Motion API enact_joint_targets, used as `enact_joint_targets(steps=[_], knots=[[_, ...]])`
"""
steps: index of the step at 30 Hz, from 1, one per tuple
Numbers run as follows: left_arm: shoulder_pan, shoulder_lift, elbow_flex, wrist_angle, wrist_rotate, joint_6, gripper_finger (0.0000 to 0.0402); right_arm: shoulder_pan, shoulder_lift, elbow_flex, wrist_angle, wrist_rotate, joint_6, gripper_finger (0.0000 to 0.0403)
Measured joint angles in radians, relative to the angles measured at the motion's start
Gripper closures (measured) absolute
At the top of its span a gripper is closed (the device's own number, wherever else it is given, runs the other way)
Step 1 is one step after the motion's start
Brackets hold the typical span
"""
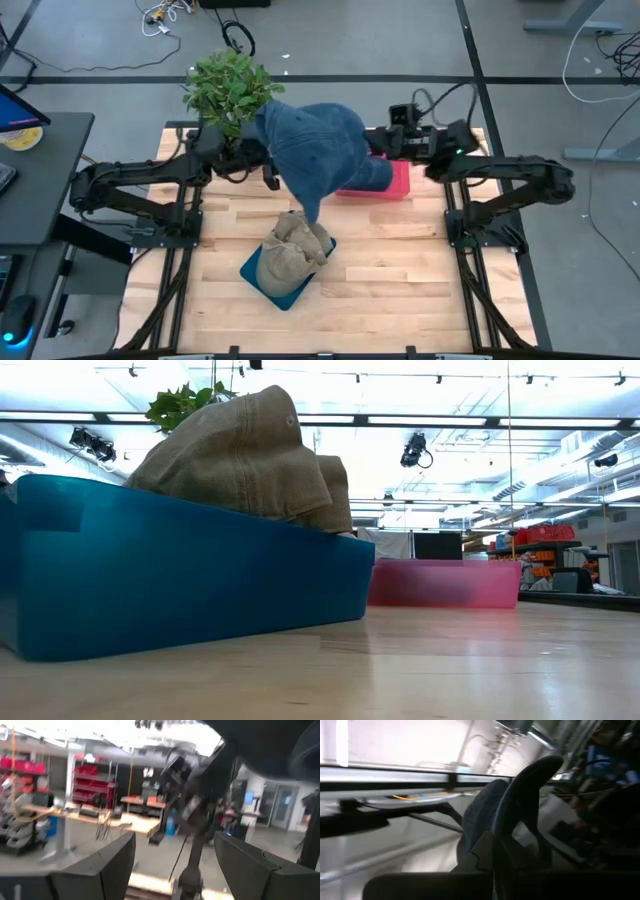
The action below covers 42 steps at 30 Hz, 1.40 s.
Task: Pick & Place hat
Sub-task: Put the blue cap into the pink bin
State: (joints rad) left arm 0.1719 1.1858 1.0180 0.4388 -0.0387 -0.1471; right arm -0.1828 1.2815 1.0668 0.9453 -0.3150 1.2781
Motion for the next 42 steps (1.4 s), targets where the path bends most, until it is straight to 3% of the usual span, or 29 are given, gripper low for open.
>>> enact_joint_targets(steps=[4,10,20,31,38,42], knots=[[0.000,-0.061,-0.001,-0.123,-0.017,0.001,0.0142,-0.037,-0.127,0.000,-0.230,-0.001,-0.117,0.0397],[0.000,-0.149,-0.001,-0.269,-0.021,-0.006,0.0158,-0.074,-0.298,0.000,-0.493,0.081,-0.264,0.0397],[0.000,-0.228,-0.002,-0.324,-0.021,-0.007,0.0175,-0.085,-0.535,0.000,-1.102,0.292,-0.391,0.0397],[0.000,-0.232,-0.002,-0.325,-0.021,-0.029,0.0182,-0.085,-0.592,0.000,-1.548,0.512,-0.396,0.0397],[-0.002,-0.232,-0.002,-0.325,-0.021,-0.033,0.0182,-0.085,-0.587,-0.001,-1.707,0.622,-0.379,0.0397],[-0.002,-0.232,-0.002,-0.325,-0.021,-0.033,0.0182,-0.100,-0.587,-0.046,-1.697,0.647,-0.378,0.0397]])
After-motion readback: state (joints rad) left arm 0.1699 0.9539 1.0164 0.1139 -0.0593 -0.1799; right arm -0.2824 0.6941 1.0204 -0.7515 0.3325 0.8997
